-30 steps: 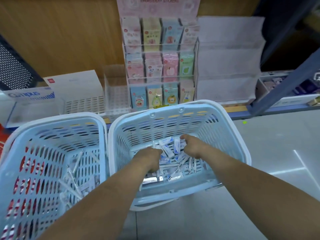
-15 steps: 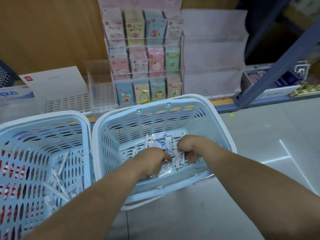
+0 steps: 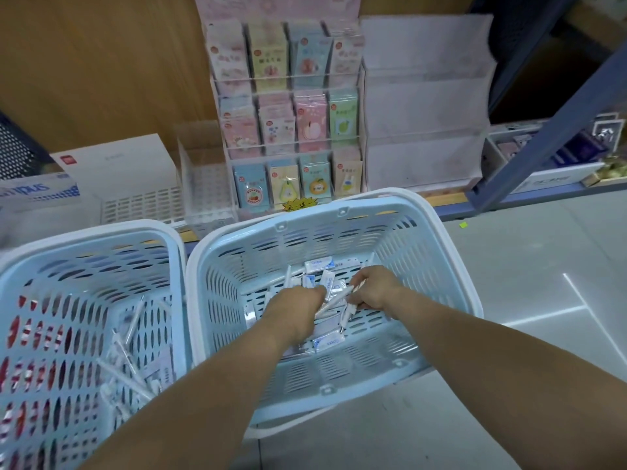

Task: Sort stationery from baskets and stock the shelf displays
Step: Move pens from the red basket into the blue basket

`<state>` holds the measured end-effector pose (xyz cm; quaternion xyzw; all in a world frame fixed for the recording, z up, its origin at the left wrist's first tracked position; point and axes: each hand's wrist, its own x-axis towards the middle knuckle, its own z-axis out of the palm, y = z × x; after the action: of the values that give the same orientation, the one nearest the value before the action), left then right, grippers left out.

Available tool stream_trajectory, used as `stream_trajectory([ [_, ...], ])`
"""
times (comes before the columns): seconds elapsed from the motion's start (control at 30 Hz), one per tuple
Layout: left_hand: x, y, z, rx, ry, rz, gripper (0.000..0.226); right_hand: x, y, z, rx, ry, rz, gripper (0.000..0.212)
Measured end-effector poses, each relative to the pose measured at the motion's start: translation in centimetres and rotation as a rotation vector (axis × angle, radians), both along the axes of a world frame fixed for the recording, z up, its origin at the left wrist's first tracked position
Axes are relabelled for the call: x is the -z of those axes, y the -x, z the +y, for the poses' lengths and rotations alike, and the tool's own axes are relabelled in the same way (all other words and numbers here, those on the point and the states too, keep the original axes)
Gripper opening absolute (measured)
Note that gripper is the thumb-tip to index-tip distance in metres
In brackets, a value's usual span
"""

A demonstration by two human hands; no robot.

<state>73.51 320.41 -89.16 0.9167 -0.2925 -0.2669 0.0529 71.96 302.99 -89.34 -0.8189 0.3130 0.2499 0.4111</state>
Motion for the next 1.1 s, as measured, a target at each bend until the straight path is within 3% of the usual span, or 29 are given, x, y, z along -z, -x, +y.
stream_trajectory([
  [0.17,-0.8,-1.1,0.2,-0.22,0.129,0.003,0.035,-0.3,0.5,0.3,-0.076,0.112,-0.052,0.035],
  [0.43,-0.4,-0.6,0.9,-0.344,0.012,-0.072,0.055,0.3,0.8,0.1,-0.013,0.049,-0.092,0.024],
  [0.6,-0.7,-0.7,1.3,-0.418,0.027,-0.079,0.036,-0.9,0.8,0.6,0.114,-0.058,-0.103,0.019],
  [0.8,-1.6,-1.5,1.6,-0.698,0.095,0.127,0.02,-2.1,1.1,1.5,0.196,-0.281,-0.061,0.022],
  [0.97,-1.1,-1.3,1.2,-0.603,0.051,0.226,0.035,-1.9,1.5,2.1,0.242,-0.342,-0.023,0.033],
  [1.1,-0.7,-0.7,1.5,-0.445,0.019,0.051,0.044,-2.6,1.3,2.3,0.264,-0.303,-0.071,0.018],
])
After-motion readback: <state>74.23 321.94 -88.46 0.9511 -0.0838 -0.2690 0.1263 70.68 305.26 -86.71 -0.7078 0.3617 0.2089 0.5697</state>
